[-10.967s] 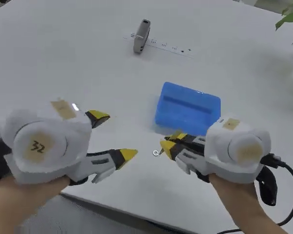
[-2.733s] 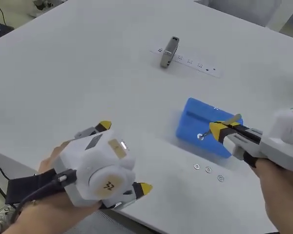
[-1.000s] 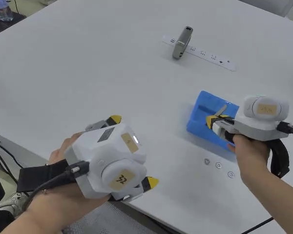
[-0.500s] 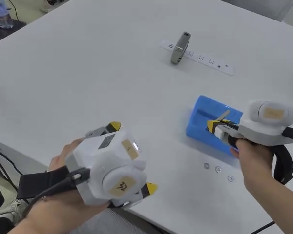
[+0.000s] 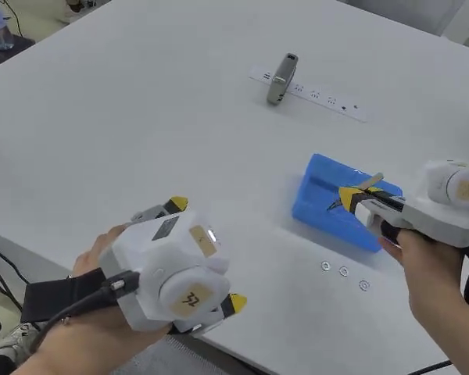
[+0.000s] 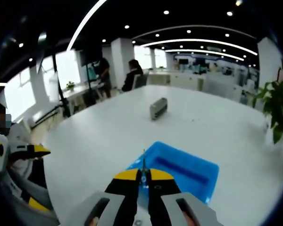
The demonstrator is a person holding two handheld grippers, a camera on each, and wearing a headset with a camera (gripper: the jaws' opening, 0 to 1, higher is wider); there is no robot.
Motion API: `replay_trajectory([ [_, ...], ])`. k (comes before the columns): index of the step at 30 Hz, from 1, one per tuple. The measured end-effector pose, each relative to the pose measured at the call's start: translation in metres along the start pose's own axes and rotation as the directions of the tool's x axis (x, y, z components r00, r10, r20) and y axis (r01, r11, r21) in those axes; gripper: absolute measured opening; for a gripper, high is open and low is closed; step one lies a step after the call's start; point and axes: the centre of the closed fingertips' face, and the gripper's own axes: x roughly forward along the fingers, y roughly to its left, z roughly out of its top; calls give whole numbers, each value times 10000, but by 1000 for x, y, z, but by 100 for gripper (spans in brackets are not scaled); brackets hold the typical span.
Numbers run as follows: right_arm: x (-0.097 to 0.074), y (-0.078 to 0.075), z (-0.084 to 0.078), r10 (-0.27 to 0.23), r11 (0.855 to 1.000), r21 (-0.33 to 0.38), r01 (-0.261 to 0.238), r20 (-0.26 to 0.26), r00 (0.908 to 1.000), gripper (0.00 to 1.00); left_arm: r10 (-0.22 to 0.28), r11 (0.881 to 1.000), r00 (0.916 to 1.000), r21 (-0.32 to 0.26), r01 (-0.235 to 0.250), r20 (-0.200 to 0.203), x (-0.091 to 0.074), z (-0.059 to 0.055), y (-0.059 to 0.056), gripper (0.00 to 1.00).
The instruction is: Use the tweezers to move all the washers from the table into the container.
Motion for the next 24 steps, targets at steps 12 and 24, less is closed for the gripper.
replay_trajectory([
  [12,-14,11,-32,87,9999,-61,-90,-449,9990,3,25,10000,10000,49,-25,-75,0,-1,0,90],
  [24,-23,13,-60,73,10000,48,-69,-925,9957,3,11,10000,9999,89,-9,-134,0,-2,-1,90],
])
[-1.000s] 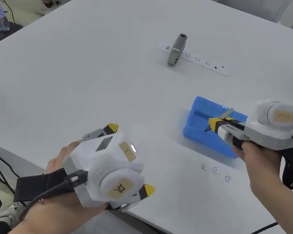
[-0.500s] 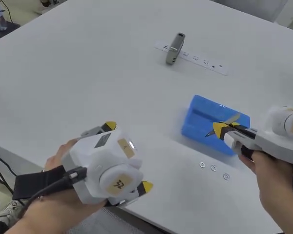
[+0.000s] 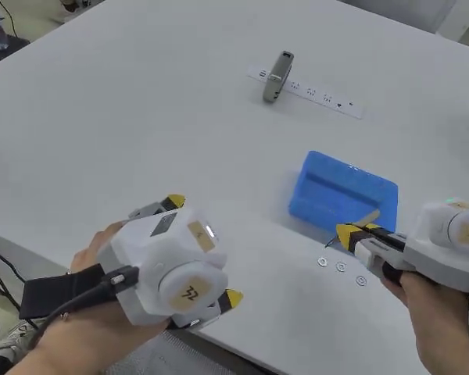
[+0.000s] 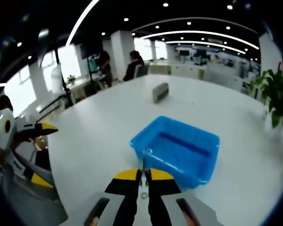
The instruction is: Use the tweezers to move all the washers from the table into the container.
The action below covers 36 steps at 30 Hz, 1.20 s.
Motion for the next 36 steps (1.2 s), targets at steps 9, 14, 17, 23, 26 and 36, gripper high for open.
replay_trajectory([
  [9,2,3,-17,-126,9999,29,127,-409,9991,3,11,10000,10000,20,-11,-24,0,0,0,89],
  [14,4,-5,-19,-247,9997,43,249,-474,9986,3,9,10000,10000,23,-9,-26,0,0,0,89],
  [17,8,-8,-22,-259,9995,164,268,-525,9983,3,-6,10000,10000,31,6,-35,0,0,0,89],
  [23,8,-7,-22,-268,9989,373,284,-439,9987,3,-22,10000,9999,86,23,-108,0,0,-1,89],
  [26,10,-8,-22,-268,9985,475,289,-431,9987,4,-47,9999,9999,121,48,-124,0,0,-2,89],
  [36,9,-1,-26,-277,9984,-507,259,-354,9990,3,-42,9998,9998,188,45,-184,-1,-1,-2,88],
])
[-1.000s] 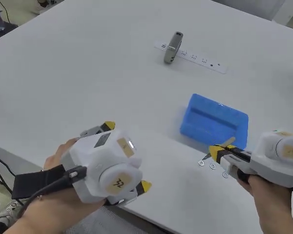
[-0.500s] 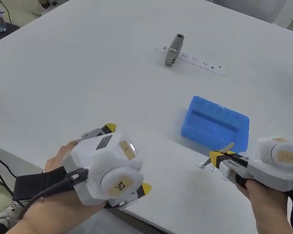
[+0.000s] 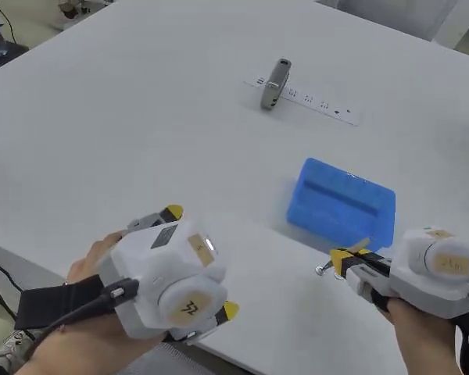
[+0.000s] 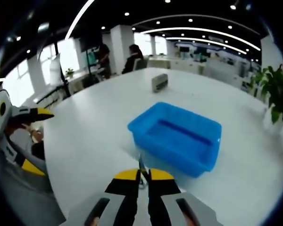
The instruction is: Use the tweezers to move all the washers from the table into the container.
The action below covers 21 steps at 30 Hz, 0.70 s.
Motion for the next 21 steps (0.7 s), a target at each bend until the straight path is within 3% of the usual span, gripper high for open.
replay_trajectory([
  [2,-1,-1,-1,-120,9971,-750,119,-7,9999,3,9,10000,10000,-11,-9,11,0,0,0,88],
  [9,-1,-4,-1,-100,9998,191,106,-314,9995,2,37,10000,10000,19,-37,12,0,0,1,88],
  [15,0,-1,0,-20,9998,186,27,-401,9992,2,91,9999,9999,-61,-91,49,-1,1,2,88],
  [21,-5,-1,11,44,9998,172,-41,-159,9999,2,96,10000,9999,6,-96,39,0,1,2,88],
])
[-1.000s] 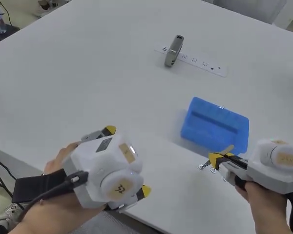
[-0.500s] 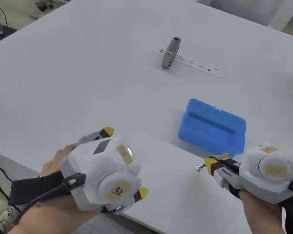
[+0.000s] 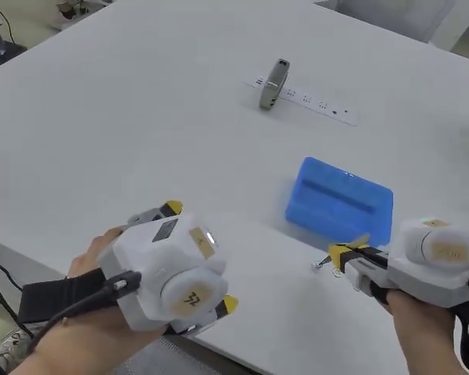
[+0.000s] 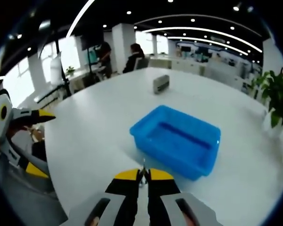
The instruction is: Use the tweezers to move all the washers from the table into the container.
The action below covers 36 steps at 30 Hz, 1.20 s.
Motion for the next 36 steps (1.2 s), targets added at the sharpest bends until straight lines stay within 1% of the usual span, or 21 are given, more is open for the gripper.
replay_trajectory([
  [12,-12,0,30,2,9999,-173,7,560,9984,2,4,10000,10000,3,-4,10,0,0,0,88],
  [15,-12,-1,36,-43,9997,-217,57,646,9979,2,-35,10000,10000,-10,35,38,0,0,-1,89],
  [19,-12,-4,47,-70,10000,17,69,901,9959,2,-34,10000,10000,26,34,7,0,0,-1,89],
  [25,-4,-15,60,-230,9997,29,229,1134,9933,2,-23,10000,10000,40,23,-38,0,-1,-1,89],
  [29,3,-17,68,-267,9996,65,261,1249,9918,2,-35,10000,10000,63,35,-74,1,-2,-1,88],
  [32,8,-21,73,-402,9991,-87,417,1271,9911,2,-33,10000,9999,80,34,-106,1,-2,-1,88],
  [36,15,-25,74,-433,9989,-103,448,1173,9921,2,-14,10000,9998,73,15,-181,1,-3,-1,88],
])
